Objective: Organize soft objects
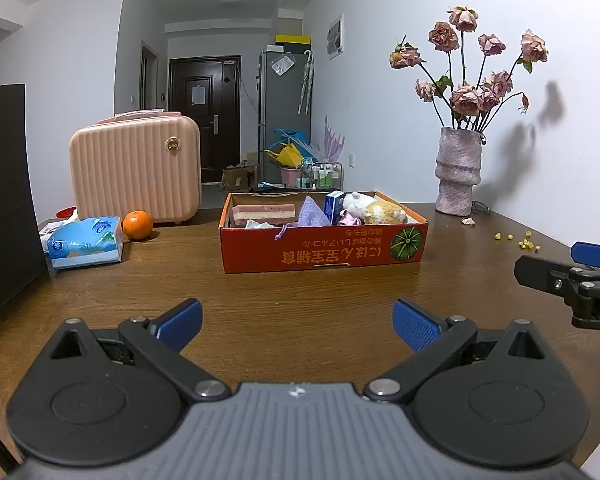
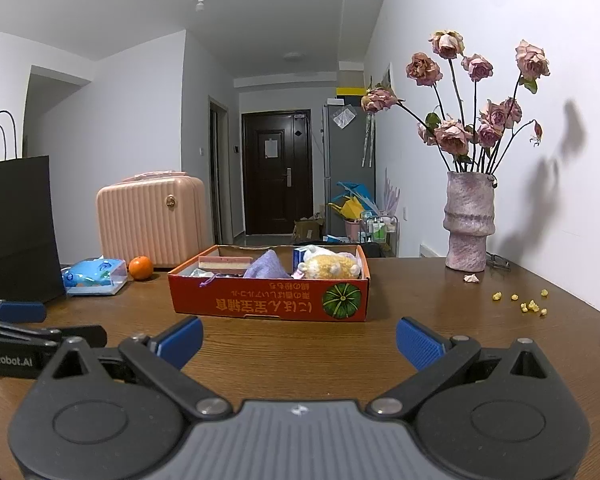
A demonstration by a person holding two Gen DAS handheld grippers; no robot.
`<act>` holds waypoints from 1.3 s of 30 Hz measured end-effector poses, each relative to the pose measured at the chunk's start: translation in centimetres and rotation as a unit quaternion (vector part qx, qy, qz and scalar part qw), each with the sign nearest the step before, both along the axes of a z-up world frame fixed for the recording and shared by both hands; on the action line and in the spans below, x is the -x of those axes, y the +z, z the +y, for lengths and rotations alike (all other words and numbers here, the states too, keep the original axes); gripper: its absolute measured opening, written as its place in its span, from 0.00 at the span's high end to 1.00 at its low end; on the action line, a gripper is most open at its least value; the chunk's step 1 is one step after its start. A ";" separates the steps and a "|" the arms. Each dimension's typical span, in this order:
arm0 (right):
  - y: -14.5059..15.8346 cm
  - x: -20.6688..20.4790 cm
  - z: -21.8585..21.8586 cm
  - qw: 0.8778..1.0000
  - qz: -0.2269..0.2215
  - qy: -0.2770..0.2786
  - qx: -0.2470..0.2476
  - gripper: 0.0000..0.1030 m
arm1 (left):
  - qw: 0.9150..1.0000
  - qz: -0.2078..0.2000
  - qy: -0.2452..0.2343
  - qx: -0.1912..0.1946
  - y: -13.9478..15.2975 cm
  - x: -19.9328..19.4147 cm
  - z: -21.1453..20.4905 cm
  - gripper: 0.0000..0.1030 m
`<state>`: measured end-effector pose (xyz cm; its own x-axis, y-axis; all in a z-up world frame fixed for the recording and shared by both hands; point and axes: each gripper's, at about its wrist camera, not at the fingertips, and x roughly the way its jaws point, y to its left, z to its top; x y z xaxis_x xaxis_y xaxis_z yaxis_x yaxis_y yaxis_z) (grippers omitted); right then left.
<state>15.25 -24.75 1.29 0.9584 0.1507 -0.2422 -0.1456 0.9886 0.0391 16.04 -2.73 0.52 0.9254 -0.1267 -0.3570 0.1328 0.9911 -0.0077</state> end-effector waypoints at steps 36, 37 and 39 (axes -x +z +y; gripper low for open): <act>0.4 0.3 0.2 1.000 -0.002 0.000 0.002 0.00 | 1.000 -0.001 0.000 0.001 0.0 0.2 0.1 0.00; 0.5 0.3 0.2 1.000 -0.002 0.000 0.003 0.00 | 1.000 -0.001 0.001 0.000 0.0 0.2 0.1 0.00; 0.4 0.3 0.2 1.000 -0.002 0.000 0.002 0.00 | 1.000 -0.002 0.000 0.000 0.0 0.3 0.1 0.00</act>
<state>14.96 -24.60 1.73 0.9596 0.1498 -0.2384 -0.1458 0.9887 0.0344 15.73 -2.59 0.55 0.9272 -0.1267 -0.3524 0.1324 0.9912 -0.0078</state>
